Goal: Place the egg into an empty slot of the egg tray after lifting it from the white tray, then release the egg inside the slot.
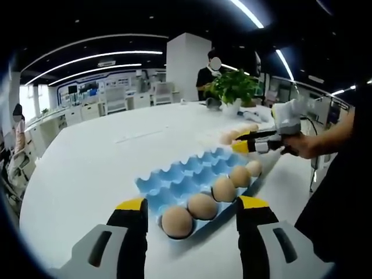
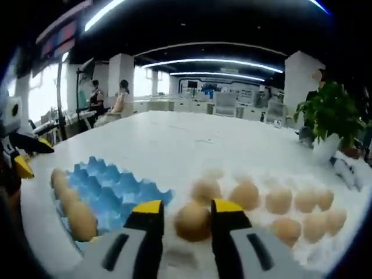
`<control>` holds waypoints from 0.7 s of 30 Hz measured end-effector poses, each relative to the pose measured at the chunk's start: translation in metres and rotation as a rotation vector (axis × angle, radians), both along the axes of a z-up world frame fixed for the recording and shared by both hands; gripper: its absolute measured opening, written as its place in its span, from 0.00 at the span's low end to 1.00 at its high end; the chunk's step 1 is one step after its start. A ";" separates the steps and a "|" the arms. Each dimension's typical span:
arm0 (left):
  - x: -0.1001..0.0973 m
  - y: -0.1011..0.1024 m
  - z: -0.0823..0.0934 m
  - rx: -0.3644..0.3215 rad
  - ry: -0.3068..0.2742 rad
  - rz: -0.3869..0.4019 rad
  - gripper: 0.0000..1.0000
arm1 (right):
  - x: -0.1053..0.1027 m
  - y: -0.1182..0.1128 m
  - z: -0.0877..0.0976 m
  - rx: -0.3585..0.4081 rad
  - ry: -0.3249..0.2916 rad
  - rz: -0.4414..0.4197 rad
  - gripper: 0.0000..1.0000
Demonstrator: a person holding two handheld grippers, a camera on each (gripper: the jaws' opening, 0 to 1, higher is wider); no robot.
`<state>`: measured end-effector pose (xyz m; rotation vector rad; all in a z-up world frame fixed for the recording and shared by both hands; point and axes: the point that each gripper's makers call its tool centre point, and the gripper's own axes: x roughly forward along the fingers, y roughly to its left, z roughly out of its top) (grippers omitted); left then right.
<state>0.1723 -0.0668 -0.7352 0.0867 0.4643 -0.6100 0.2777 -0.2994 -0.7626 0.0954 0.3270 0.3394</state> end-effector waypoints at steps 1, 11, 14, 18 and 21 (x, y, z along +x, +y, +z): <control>0.000 -0.001 0.000 -0.004 0.003 0.000 0.62 | 0.004 -0.001 0.002 0.090 0.010 -0.029 0.31; 0.003 -0.003 0.002 -0.007 -0.002 -0.009 0.62 | -0.021 -0.004 -0.015 -0.219 0.025 0.013 0.34; 0.002 -0.004 0.002 -0.006 -0.002 -0.011 0.61 | -0.019 -0.014 -0.017 -0.121 0.054 -0.063 0.28; 0.003 -0.001 0.002 -0.002 0.002 -0.009 0.61 | -0.015 -0.012 -0.017 -0.124 0.070 -0.056 0.25; 0.004 0.000 0.002 -0.001 0.000 -0.007 0.61 | -0.016 -0.010 -0.017 -0.133 0.051 -0.061 0.25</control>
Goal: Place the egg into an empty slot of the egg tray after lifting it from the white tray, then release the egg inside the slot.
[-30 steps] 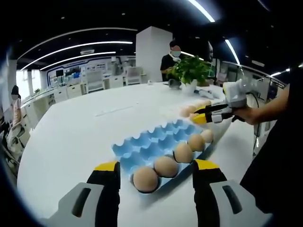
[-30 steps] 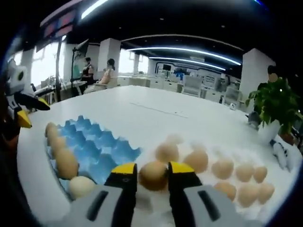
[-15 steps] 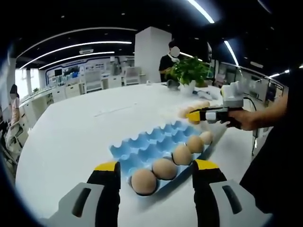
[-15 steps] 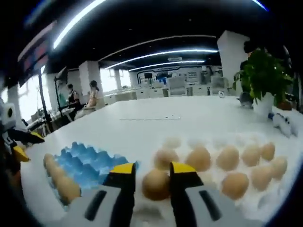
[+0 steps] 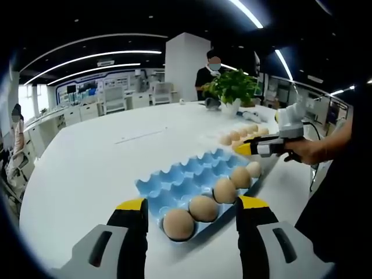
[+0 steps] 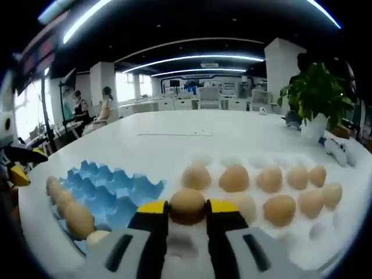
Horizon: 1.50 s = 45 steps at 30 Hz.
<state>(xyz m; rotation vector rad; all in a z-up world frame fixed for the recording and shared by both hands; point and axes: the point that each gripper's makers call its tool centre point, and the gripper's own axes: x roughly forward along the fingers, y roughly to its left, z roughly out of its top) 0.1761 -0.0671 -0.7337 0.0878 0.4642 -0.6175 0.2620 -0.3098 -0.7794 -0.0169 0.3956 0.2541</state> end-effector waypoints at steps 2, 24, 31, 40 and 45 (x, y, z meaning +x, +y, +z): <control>0.000 0.000 0.000 0.003 0.000 -0.001 0.61 | 0.001 0.000 0.002 0.017 -0.013 -0.006 0.27; -0.001 0.005 -0.001 0.004 0.002 0.023 0.62 | 0.001 -0.010 0.022 0.060 -0.052 0.009 0.24; -0.001 0.006 0.000 0.002 0.001 0.033 0.63 | -0.004 -0.007 0.035 0.095 -0.063 0.026 0.24; -0.001 0.009 -0.003 -0.002 0.012 0.052 0.72 | -0.009 0.018 0.048 0.096 -0.084 0.099 0.25; -0.001 0.010 -0.002 -0.003 0.012 0.051 0.72 | -0.010 0.029 0.049 0.105 -0.081 0.131 0.25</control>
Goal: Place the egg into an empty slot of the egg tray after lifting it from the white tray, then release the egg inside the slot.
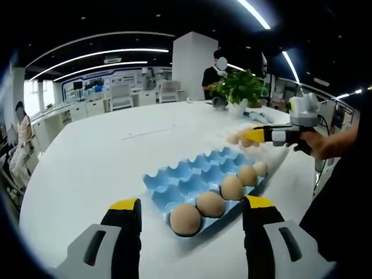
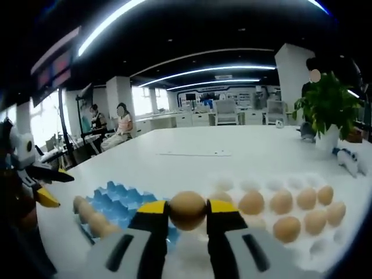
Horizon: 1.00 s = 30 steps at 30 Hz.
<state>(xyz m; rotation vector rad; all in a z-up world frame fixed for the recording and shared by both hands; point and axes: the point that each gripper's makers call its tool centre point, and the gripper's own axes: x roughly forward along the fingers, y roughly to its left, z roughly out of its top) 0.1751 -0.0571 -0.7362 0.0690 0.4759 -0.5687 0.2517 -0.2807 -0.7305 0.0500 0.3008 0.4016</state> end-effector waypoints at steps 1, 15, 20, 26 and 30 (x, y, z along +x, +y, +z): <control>0.000 0.000 0.000 -0.004 0.002 0.000 0.72 | 0.000 0.001 0.000 0.003 0.001 0.004 0.25; 0.000 0.002 0.000 -0.008 0.000 0.007 0.71 | 0.001 0.060 0.007 0.002 -0.010 0.166 0.25; 0.002 0.005 0.000 -0.006 -0.002 0.016 0.71 | 0.002 0.089 0.011 0.006 -0.018 0.247 0.25; 0.002 0.005 -0.001 -0.005 0.001 0.010 0.71 | 0.002 0.130 0.012 0.016 -0.026 0.334 0.25; 0.003 0.007 0.000 -0.006 -0.002 0.012 0.71 | -0.001 0.158 0.010 0.009 -0.026 0.404 0.25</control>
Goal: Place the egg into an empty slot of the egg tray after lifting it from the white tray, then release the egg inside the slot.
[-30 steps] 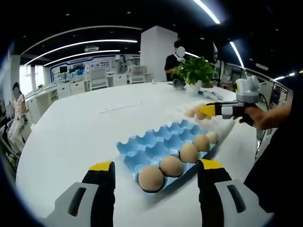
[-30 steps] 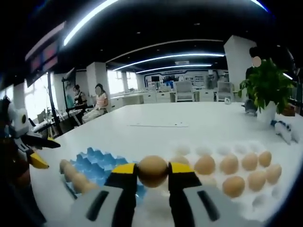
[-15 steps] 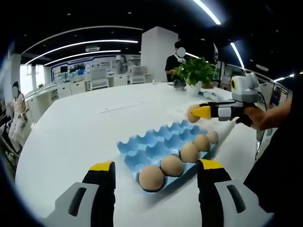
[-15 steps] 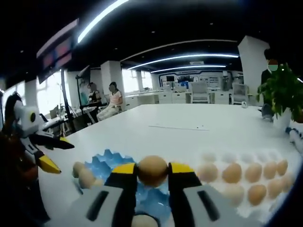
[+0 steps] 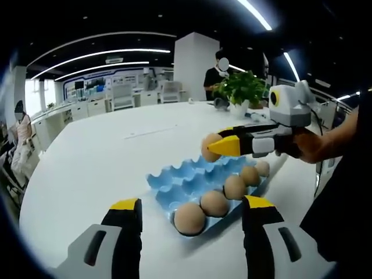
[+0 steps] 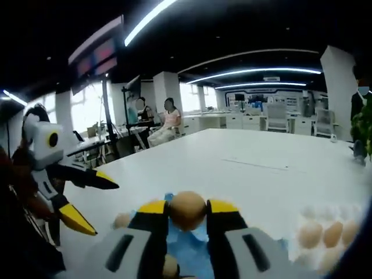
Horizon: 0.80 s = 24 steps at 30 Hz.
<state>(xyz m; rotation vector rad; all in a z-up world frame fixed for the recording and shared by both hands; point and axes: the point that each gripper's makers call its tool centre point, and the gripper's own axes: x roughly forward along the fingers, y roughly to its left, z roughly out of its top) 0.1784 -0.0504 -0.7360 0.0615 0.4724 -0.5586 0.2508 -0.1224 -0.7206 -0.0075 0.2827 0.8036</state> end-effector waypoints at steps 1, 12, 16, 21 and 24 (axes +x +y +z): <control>0.000 0.000 0.000 0.001 0.002 -0.001 0.71 | 0.000 0.004 -0.001 0.000 0.005 0.011 0.25; -0.001 -0.001 -0.003 0.013 0.006 -0.015 0.70 | -0.006 0.051 -0.009 -0.025 0.003 0.121 0.25; -0.001 0.000 -0.005 0.019 0.011 -0.015 0.70 | -0.005 0.062 -0.019 -0.038 0.034 0.149 0.25; -0.002 0.000 -0.004 0.012 0.013 -0.011 0.70 | -0.009 0.071 -0.030 -0.048 0.074 0.178 0.25; -0.002 0.001 -0.005 0.013 0.015 -0.010 0.70 | -0.010 0.075 -0.034 -0.062 0.070 0.186 0.25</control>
